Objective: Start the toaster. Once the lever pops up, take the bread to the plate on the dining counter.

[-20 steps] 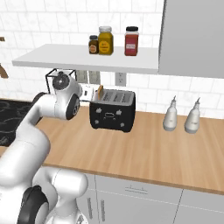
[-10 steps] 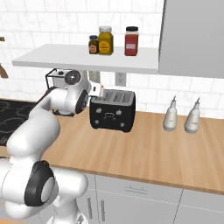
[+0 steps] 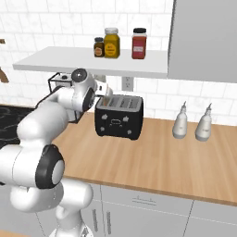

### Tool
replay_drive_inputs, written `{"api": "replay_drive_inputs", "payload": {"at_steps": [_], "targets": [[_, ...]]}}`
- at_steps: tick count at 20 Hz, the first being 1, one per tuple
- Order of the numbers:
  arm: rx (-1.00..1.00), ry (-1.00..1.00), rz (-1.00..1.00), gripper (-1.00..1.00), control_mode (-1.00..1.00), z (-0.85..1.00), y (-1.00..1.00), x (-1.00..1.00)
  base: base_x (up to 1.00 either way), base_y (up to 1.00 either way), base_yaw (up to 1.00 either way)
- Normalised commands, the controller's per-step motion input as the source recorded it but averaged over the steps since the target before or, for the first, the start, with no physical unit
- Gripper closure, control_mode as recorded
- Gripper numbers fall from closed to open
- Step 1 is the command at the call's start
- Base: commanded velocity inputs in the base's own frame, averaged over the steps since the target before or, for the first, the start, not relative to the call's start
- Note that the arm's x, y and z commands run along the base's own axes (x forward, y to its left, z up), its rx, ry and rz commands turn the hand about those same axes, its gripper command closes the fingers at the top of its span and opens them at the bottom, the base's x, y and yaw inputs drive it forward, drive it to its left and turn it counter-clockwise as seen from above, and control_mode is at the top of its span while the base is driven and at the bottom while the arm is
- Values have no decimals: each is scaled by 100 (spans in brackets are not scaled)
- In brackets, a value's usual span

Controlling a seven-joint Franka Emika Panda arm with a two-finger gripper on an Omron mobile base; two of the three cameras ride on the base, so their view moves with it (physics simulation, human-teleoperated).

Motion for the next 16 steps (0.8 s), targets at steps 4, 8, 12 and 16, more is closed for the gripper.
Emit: {"api": "replay_drive_inputs", "payload": {"at_steps": [4,8,12,16], "targets": [[0,0,0,-100,-100,-9,-2,42,0,0,0],[0,0,0,-100,-100,-19,0,33,0,0,0],[0,0,0,-100,-100,-12,0,37,0,0,0],[0,1,0,-100,-100,-14,0,39,0,0,0]]}}
